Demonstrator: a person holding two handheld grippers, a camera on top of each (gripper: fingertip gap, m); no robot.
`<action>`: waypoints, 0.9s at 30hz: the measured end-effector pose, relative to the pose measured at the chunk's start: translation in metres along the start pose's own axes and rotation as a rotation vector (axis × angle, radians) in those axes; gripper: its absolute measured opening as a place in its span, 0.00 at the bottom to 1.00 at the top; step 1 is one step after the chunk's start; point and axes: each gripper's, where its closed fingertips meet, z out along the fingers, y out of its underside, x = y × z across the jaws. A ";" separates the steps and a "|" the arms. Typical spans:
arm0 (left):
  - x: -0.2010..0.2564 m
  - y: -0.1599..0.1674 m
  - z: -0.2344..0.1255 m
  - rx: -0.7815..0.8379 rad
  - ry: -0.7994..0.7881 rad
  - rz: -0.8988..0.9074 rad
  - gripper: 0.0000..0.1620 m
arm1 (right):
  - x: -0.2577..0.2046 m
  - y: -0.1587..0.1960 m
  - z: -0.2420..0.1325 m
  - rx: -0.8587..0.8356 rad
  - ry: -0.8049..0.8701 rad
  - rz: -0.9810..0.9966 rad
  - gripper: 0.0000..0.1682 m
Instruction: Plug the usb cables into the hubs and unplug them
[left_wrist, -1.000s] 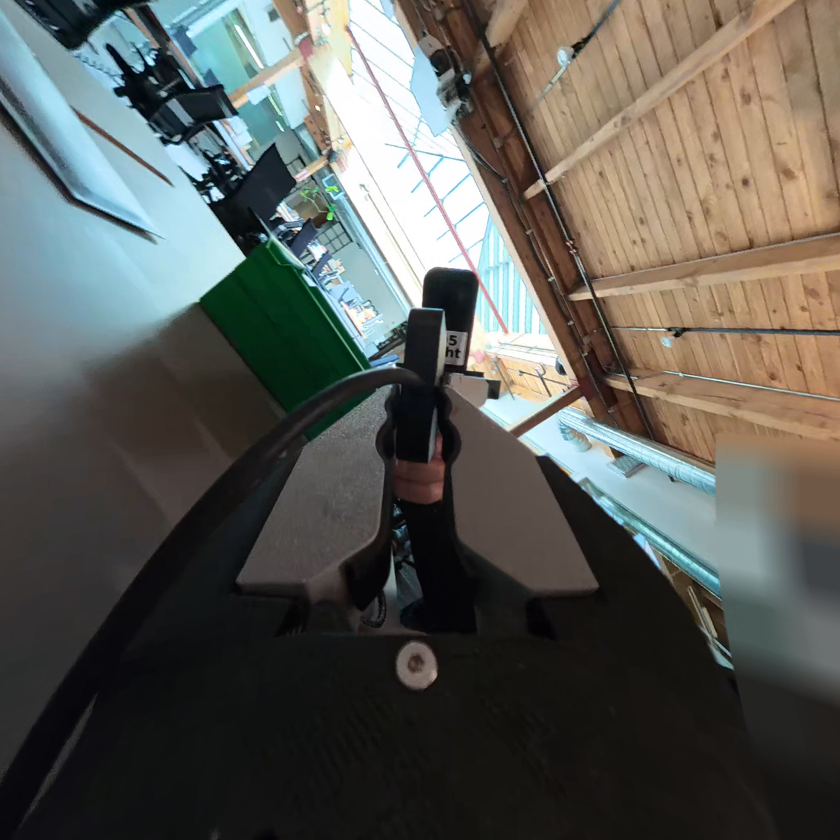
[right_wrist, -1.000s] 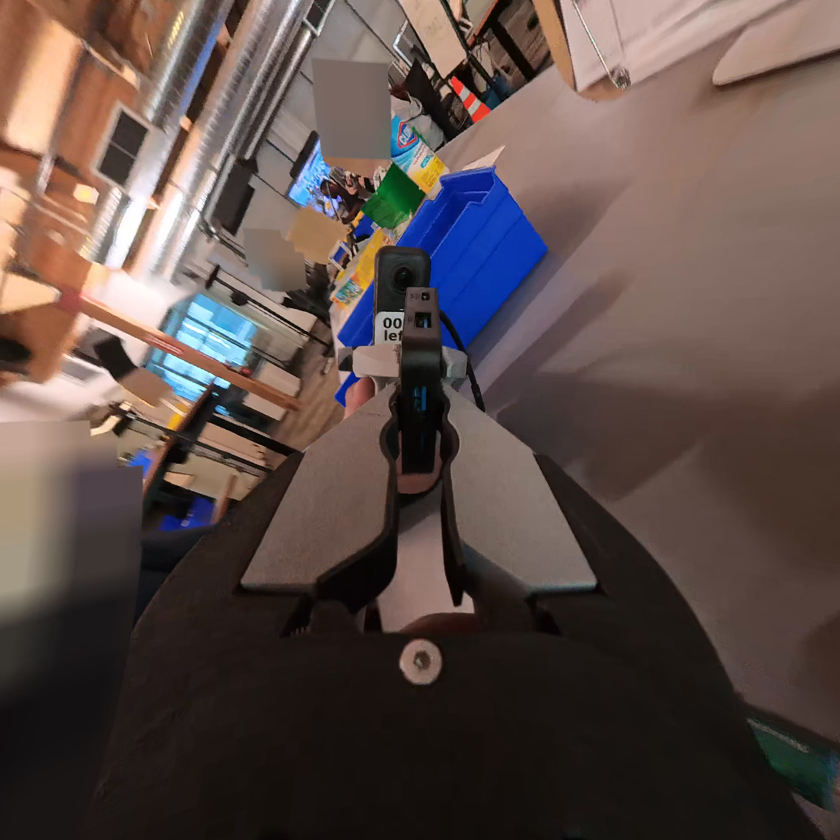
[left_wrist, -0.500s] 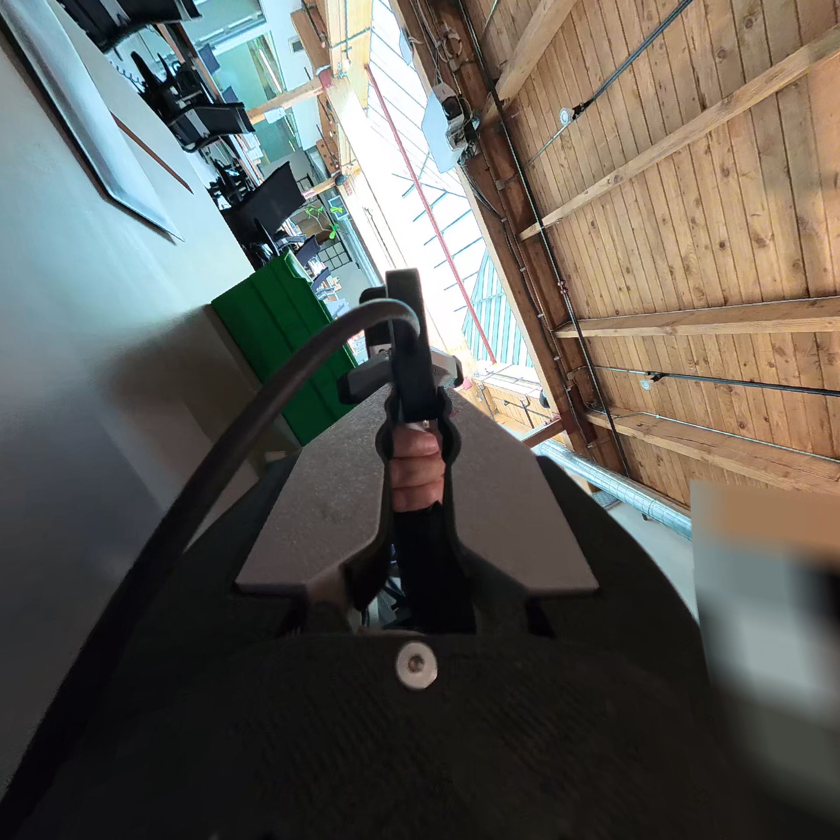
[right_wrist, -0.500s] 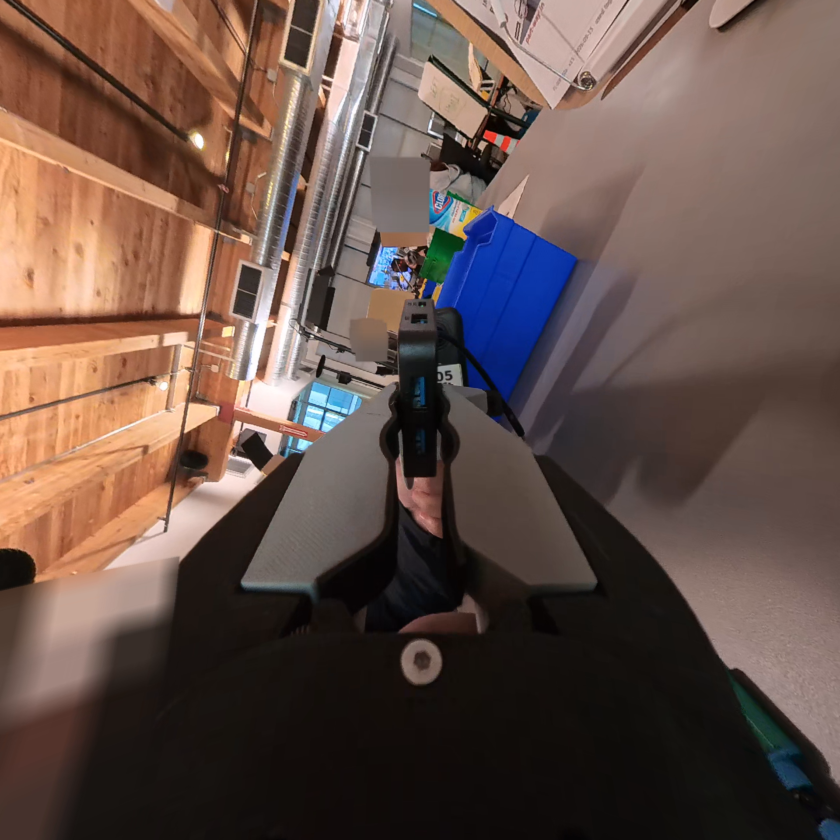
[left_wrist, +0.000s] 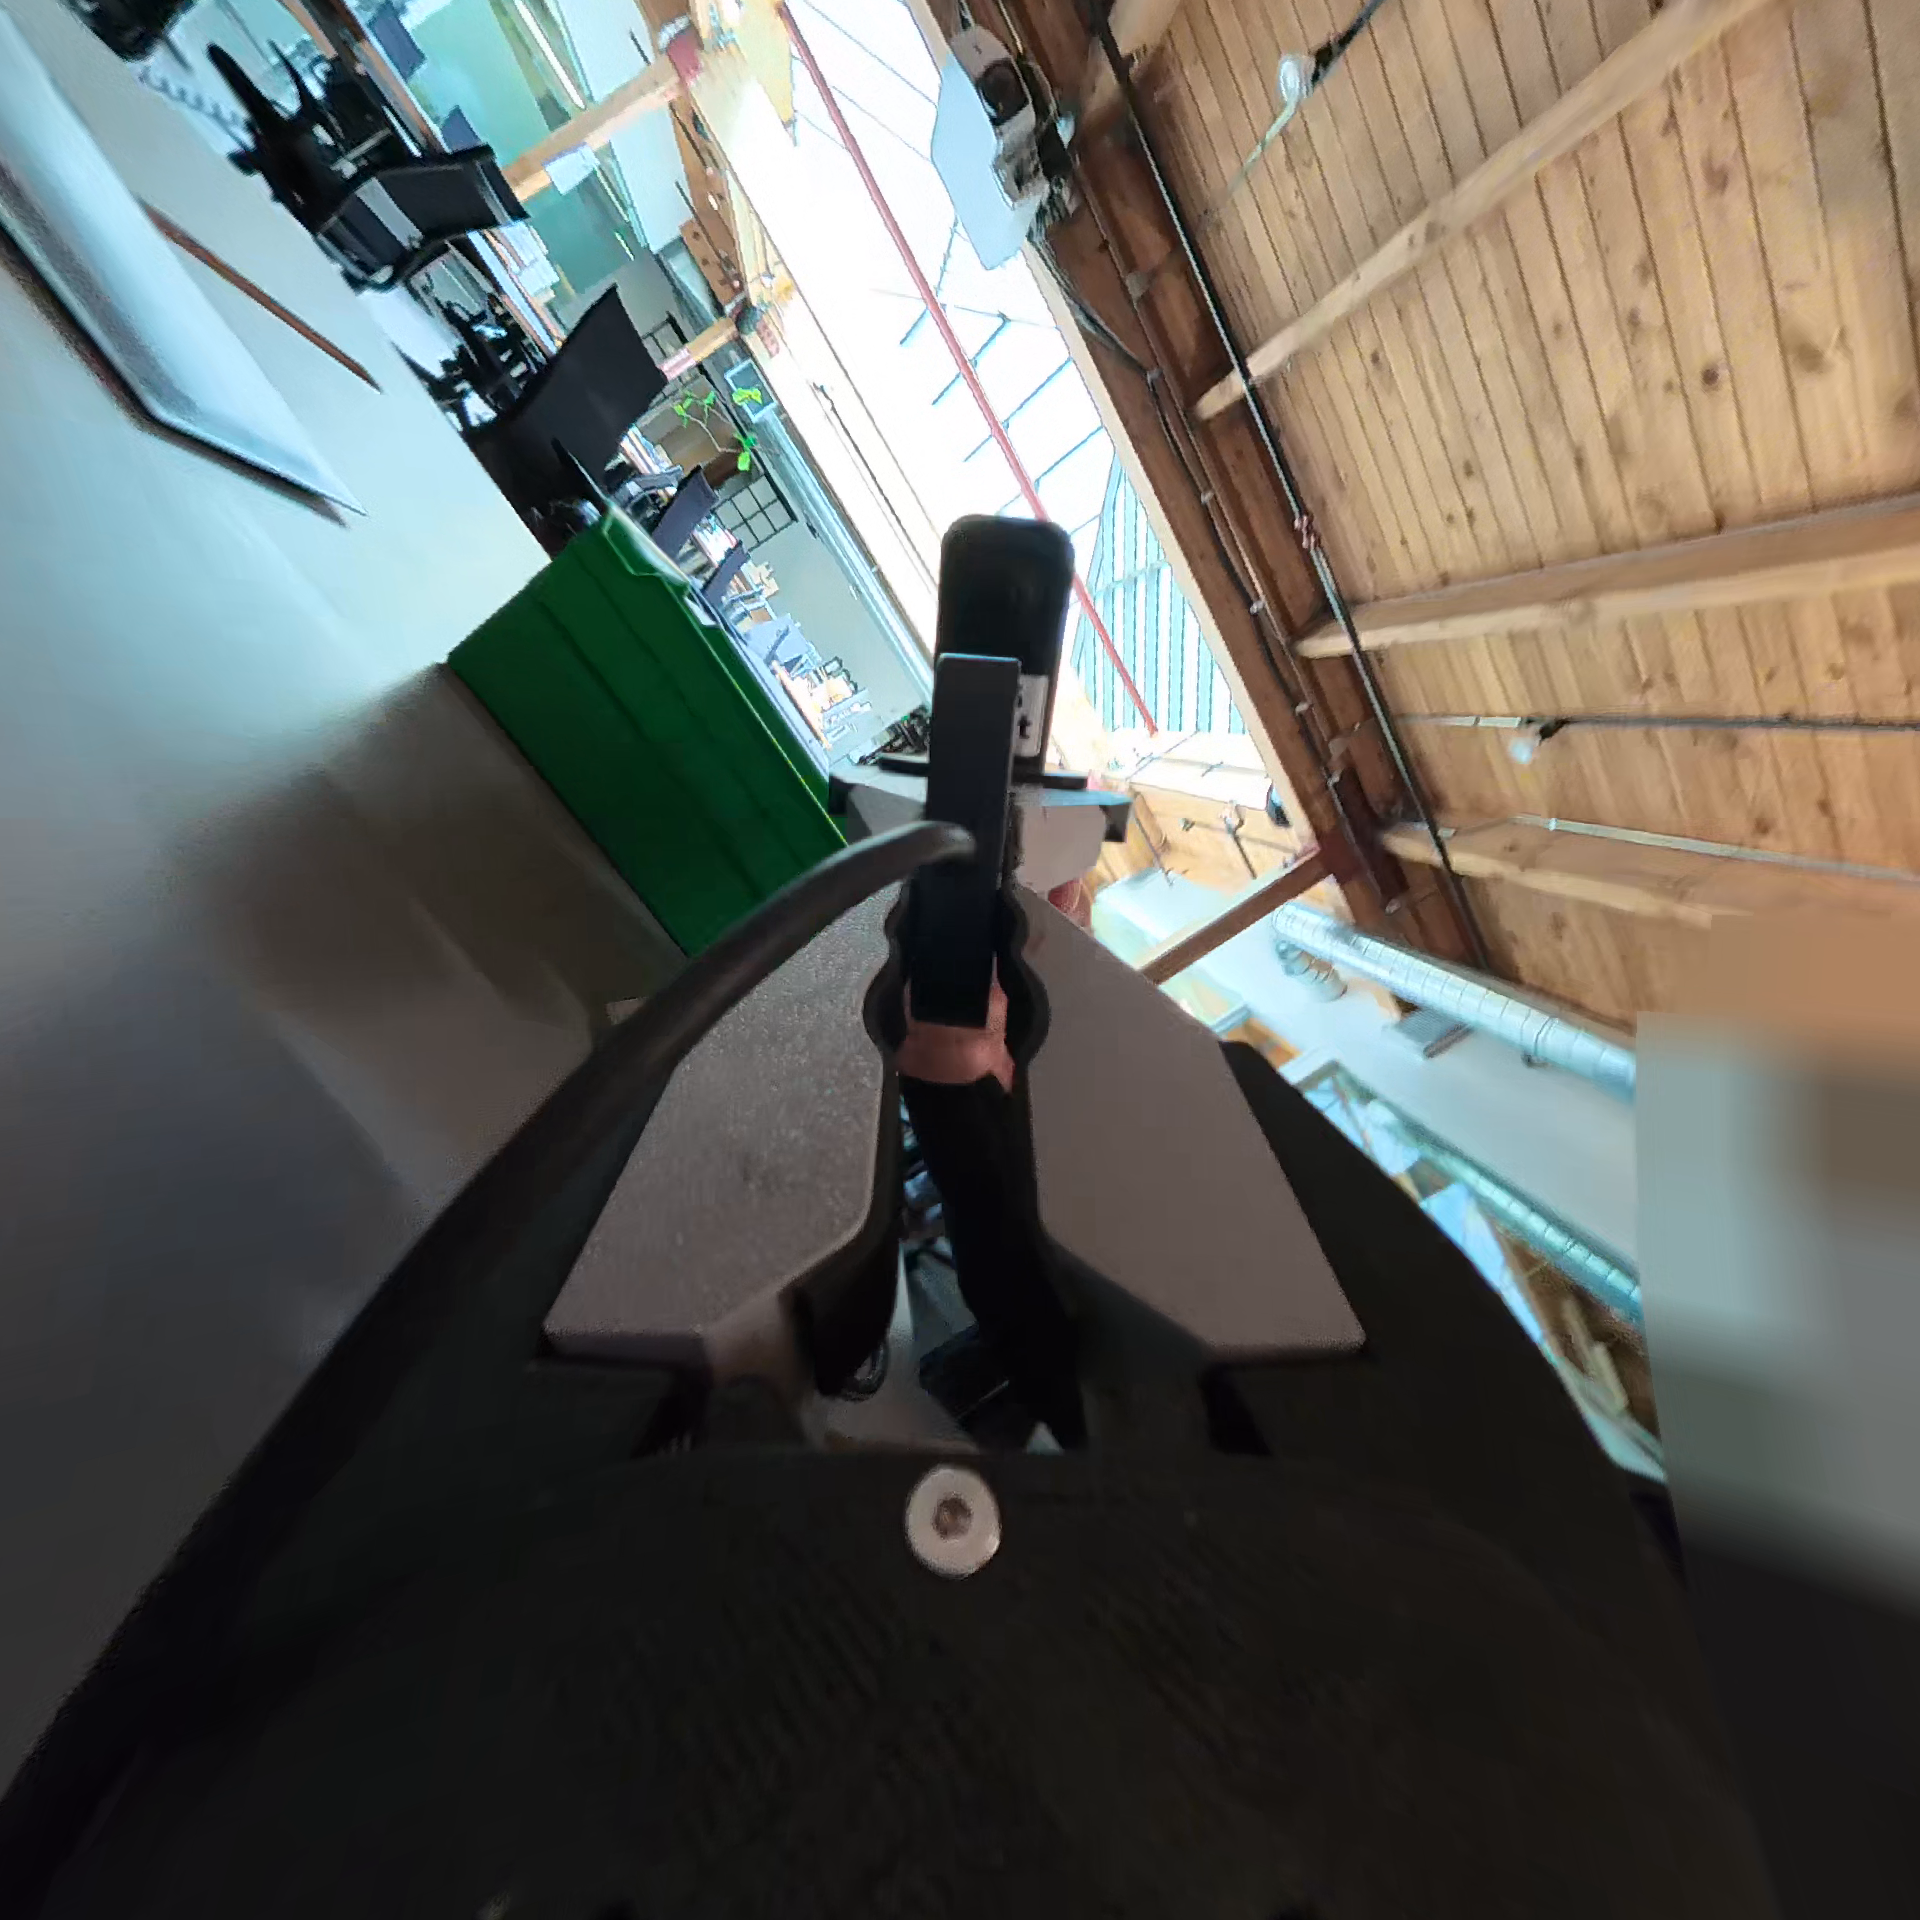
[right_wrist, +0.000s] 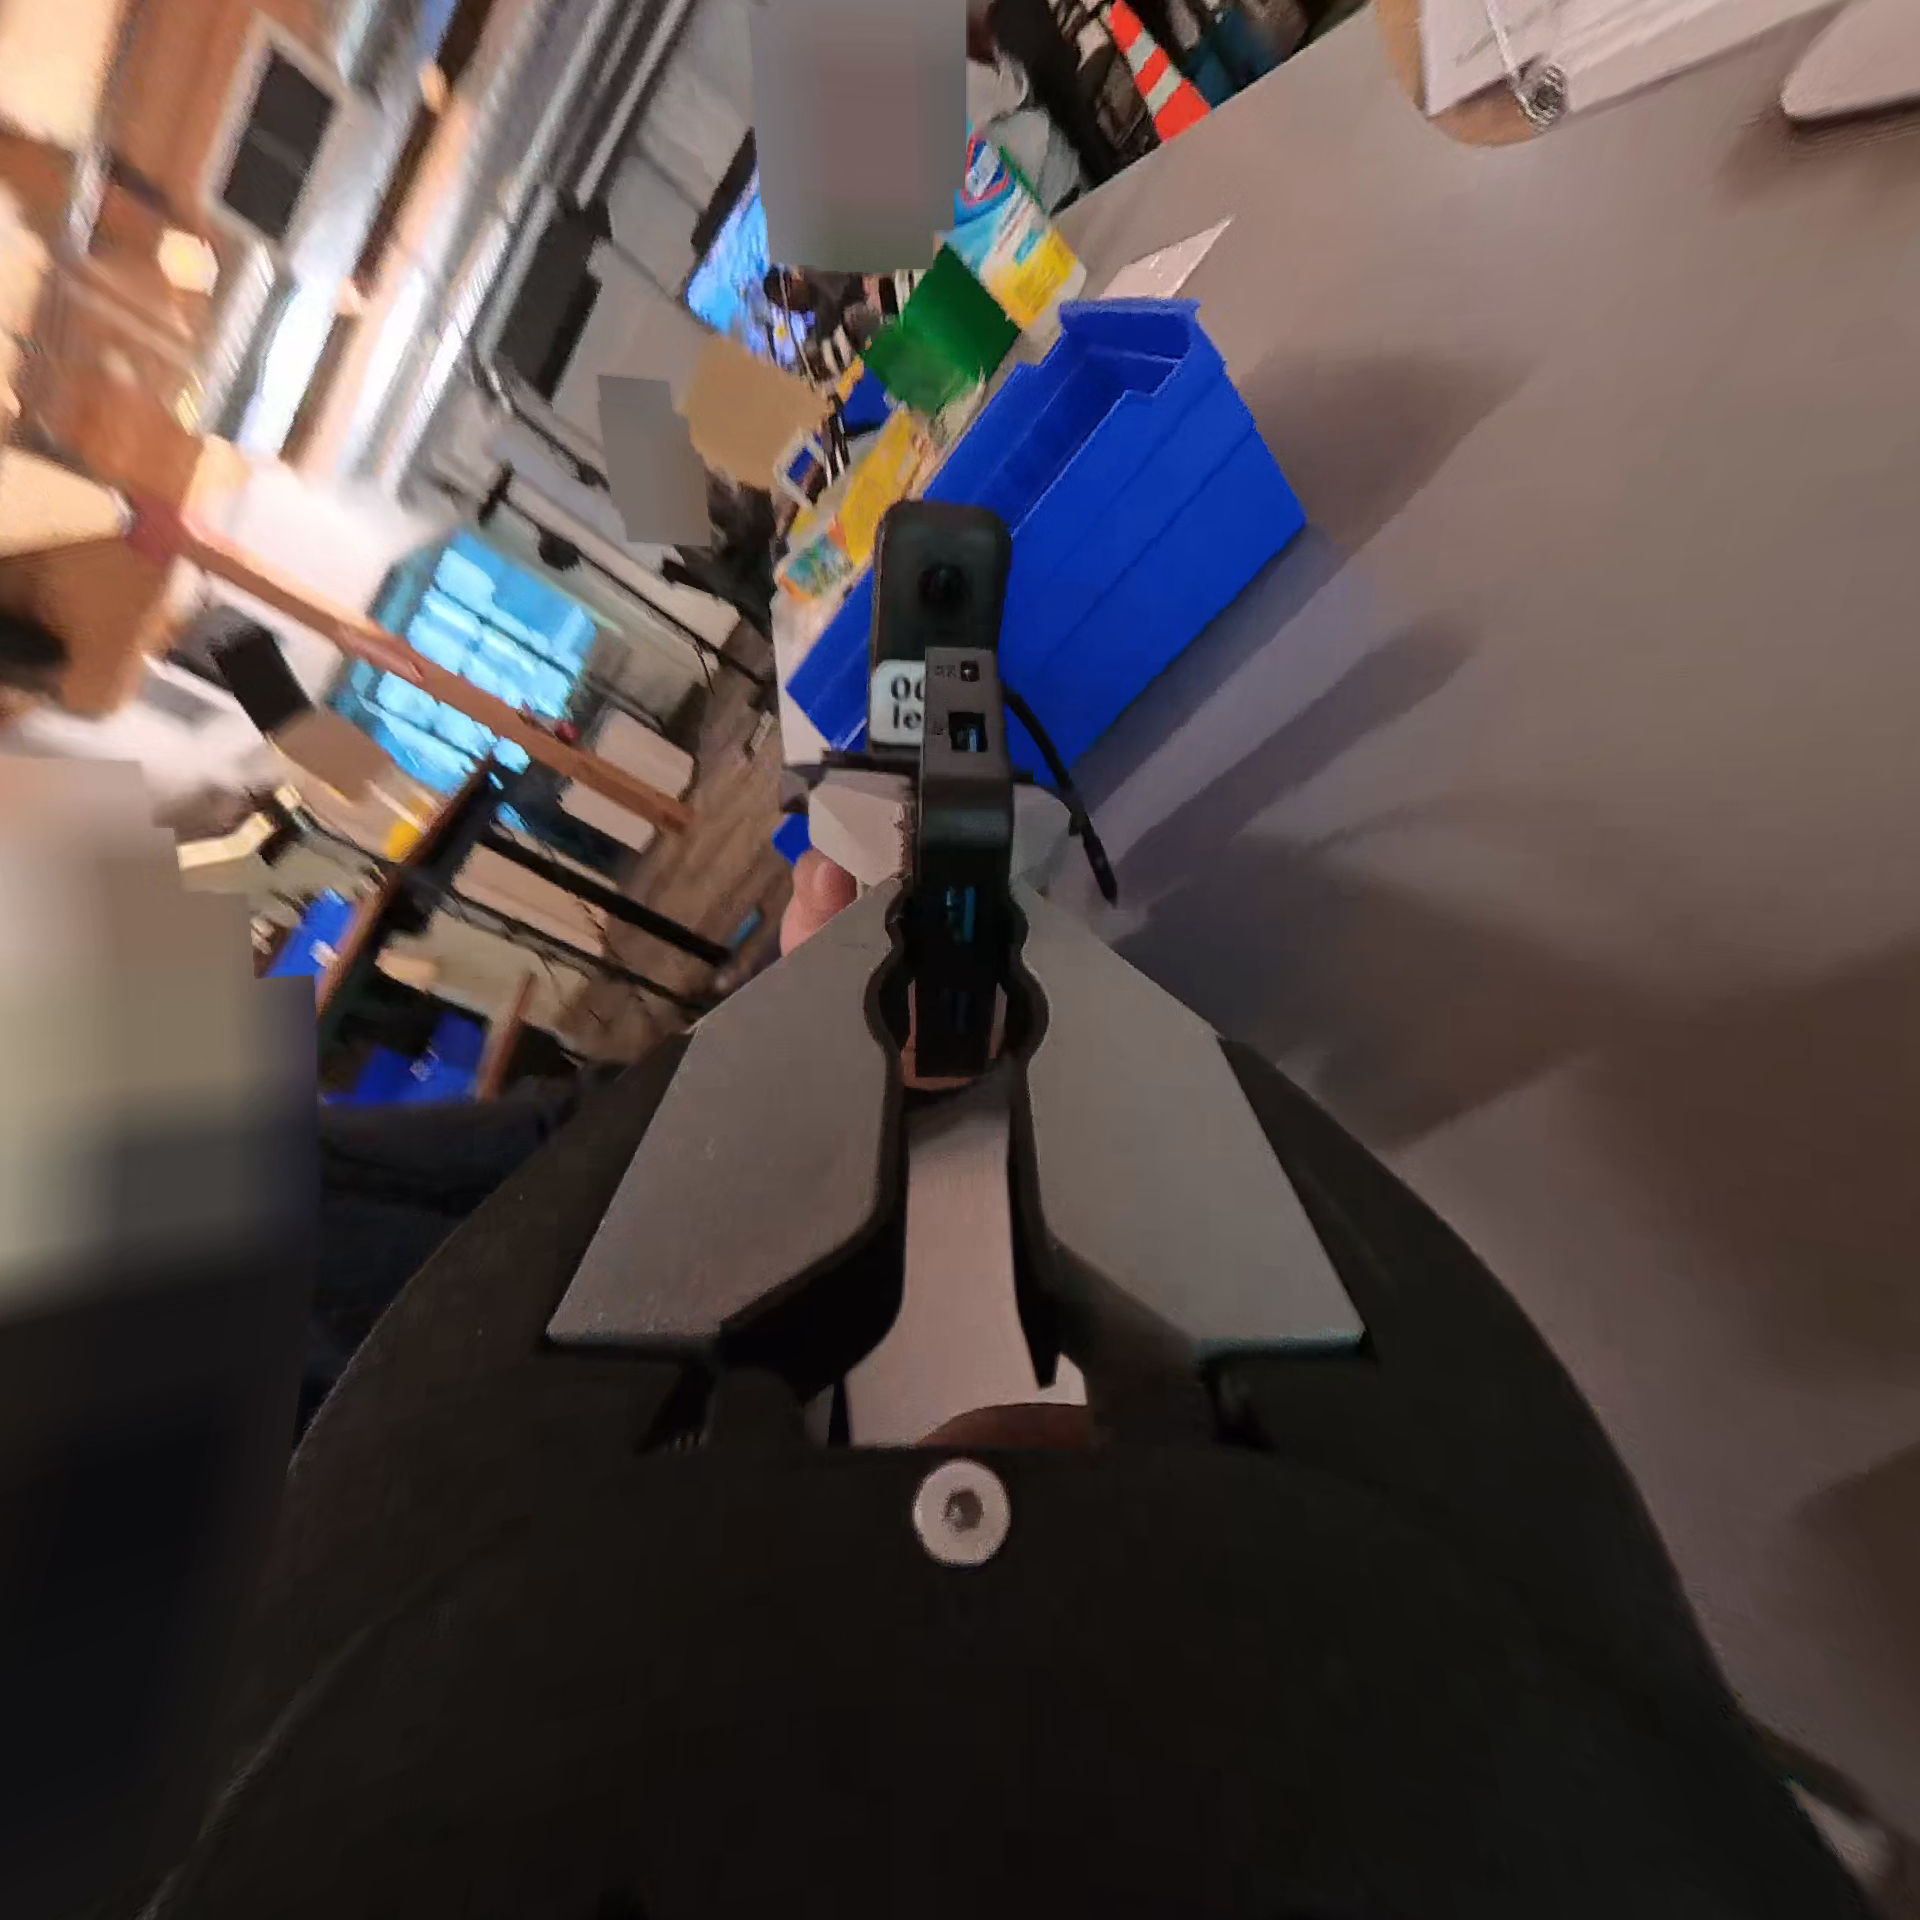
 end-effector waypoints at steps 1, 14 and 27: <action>0.005 0.003 0.002 -0.020 0.006 0.042 0.07 | -0.004 0.002 -0.003 -0.017 0.003 -0.066 0.07; 0.074 0.037 0.007 -0.159 0.183 0.608 0.09 | -0.075 0.025 -0.026 0.182 0.074 -0.898 0.07; 0.078 0.040 0.001 -0.257 -0.061 0.854 0.19 | -0.065 0.026 -0.071 0.044 0.228 -1.094 0.06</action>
